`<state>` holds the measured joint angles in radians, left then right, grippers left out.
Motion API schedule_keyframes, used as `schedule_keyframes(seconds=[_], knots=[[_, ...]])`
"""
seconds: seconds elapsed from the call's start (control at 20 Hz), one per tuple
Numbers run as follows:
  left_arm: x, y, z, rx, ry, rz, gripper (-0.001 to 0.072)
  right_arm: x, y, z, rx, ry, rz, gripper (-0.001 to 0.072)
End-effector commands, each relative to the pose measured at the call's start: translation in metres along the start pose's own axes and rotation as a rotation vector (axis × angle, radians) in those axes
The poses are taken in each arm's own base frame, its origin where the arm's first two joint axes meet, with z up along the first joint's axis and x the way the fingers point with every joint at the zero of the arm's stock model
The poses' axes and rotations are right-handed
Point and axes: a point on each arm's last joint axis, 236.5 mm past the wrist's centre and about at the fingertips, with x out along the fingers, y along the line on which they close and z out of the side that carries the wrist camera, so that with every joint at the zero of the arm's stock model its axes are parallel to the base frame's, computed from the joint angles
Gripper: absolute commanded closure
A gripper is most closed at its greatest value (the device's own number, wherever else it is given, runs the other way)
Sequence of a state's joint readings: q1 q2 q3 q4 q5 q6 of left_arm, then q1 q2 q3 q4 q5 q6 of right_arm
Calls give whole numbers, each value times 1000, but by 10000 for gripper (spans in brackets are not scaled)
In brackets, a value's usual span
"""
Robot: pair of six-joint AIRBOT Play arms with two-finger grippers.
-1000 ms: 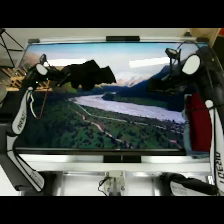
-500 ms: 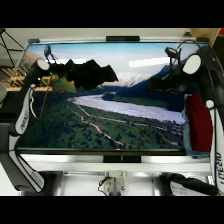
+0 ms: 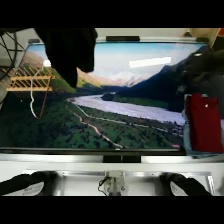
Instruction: Fold the shirts.
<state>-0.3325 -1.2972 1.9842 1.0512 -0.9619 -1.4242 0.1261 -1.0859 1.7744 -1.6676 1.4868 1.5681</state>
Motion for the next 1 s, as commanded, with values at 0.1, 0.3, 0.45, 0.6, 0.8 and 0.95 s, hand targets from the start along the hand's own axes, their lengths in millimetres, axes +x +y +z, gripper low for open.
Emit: schedule_keyframes(seconds=[0.1, 0.3, 0.45, 0.6, 0.8, 0.95], knots=[[9, -88, -120, -14, 353, -145, 677, -93, -23, -33, 110, -53, -59, 77], [59, -117, -303, -75, 730, -186, 677, -61, 13, -93, 92, 224, 65, 78], [96, -108, -384, -301, 847, -73, 504, 2, 43, -125, 89, 330, 129, 77], [101, -76, -382, -393, 903, -26, 13, 60, 67, -157, 95, 416, 177, 77], [24, 16, -362, -347, 1140, 101, 165, 98, 75, -203, -27, 639, 210, 78], [-35, 39, -394, -342, 1299, 174, 182, 118, 62, -249, -57, 828, 220, 78]])
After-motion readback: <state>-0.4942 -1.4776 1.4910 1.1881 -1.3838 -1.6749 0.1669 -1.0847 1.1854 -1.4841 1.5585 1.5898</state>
